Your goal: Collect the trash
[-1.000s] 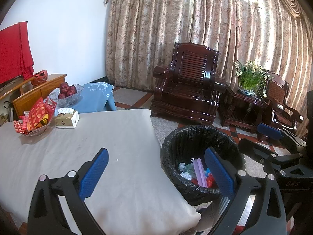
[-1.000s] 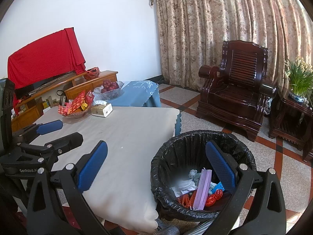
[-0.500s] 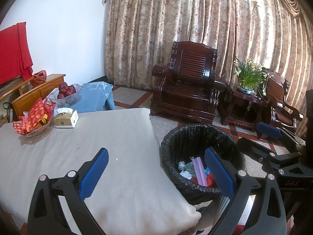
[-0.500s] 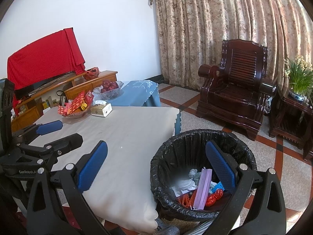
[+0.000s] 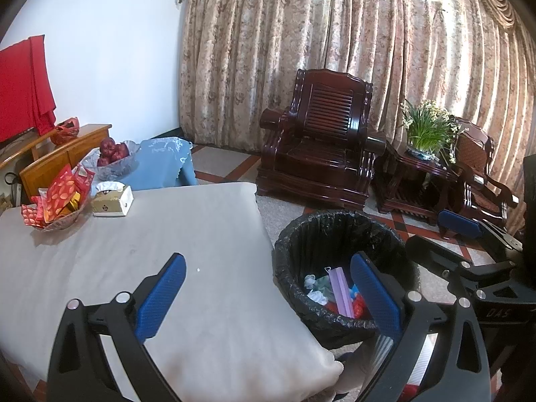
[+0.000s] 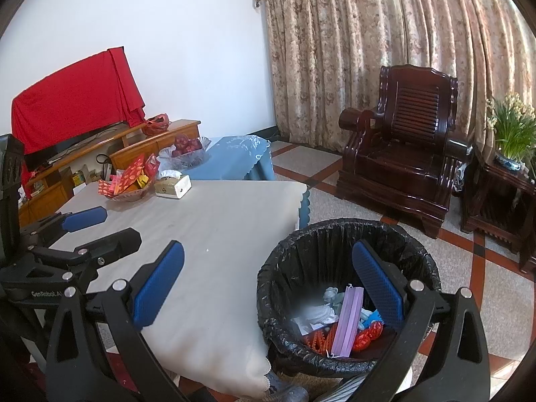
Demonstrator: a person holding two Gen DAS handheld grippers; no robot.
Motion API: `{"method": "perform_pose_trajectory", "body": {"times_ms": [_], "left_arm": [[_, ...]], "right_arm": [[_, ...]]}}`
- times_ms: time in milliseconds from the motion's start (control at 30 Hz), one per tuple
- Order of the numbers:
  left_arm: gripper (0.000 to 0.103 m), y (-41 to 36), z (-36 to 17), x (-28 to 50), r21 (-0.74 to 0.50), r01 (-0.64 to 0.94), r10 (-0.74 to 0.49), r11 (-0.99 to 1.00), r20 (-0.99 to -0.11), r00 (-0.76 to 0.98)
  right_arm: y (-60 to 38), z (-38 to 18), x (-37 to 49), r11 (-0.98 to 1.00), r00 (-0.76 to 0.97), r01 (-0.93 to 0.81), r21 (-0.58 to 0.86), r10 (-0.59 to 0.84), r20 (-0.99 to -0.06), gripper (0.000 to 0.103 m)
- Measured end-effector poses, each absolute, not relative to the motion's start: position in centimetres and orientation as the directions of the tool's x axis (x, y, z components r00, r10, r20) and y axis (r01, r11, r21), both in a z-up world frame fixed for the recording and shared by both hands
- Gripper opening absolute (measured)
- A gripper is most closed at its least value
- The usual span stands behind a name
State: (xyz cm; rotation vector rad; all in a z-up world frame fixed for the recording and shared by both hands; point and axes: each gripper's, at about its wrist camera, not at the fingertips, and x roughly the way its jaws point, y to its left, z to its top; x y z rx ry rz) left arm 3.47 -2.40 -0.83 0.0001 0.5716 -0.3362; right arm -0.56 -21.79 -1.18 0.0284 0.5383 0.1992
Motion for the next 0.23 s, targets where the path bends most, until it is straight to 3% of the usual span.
{"method": "perform_pose_trajectory", "body": {"times_ms": [233], "left_arm": [[0.097, -2.34, -1.62, 3.34, -0.093, 0.31, -0.309, 0.946, -0.54, 0.783]], "right_arm": [[-21.97, -1.72, -0.49, 0.98, 0.835, -0.179, 0.086, 0.197, -0.513, 0.098]]}}
